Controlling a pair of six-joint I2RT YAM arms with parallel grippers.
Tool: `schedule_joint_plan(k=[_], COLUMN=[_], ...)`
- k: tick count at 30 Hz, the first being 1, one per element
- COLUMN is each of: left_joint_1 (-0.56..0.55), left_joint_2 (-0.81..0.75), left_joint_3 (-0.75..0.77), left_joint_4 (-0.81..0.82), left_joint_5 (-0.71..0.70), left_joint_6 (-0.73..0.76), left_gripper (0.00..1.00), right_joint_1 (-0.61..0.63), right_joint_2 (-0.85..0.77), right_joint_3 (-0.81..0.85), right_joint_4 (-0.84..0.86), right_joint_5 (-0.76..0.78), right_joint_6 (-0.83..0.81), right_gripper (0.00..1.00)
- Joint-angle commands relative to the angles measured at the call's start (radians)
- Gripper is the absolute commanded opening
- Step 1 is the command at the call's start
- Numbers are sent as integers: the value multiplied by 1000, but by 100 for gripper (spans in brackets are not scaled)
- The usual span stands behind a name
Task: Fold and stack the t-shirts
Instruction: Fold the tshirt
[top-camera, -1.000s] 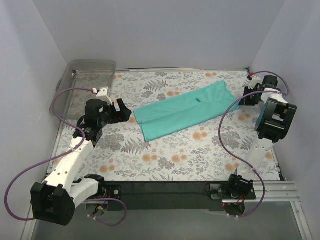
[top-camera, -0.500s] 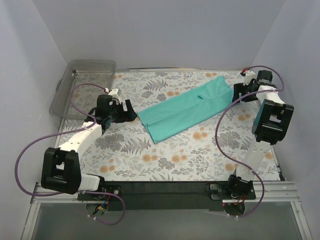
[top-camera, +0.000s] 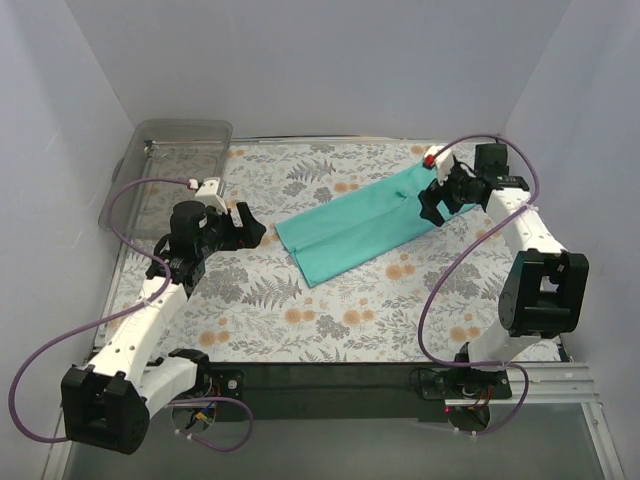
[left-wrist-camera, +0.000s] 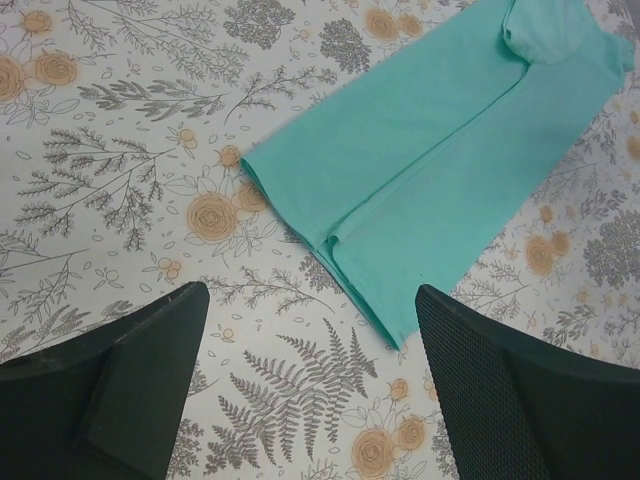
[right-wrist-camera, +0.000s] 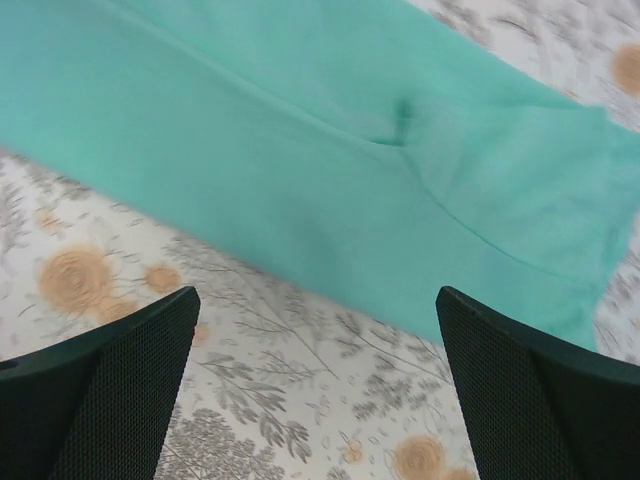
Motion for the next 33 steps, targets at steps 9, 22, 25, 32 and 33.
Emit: schedule_joint_plan(k=[9,22,25,32,33], left_joint_1=[6,6,6,6,6], left_joint_2=[-76,-225,-246,-265,-271], left_joint_3=[-74,-146,-151,-151,-152], left_joint_4=[-21,-10,-1,2,2], left_joint_5=[-18,-134,-153,-171,-173], left_joint_6=[8,5,1,4,2], left_gripper=[78,78,78,78,78], right_joint_1=[527,884,889,904,904], right_joint_2=[-130,115,149,212,218], right_joint_3=[-304,-200,-180,-156,-154], right_joint_4=[-82,257,268,286,291], right_joint_5=[-174,200,217,222,222], right_joint_6=[-542,-316,-295,-278,-273], right_gripper=[98,71,66,55,54])
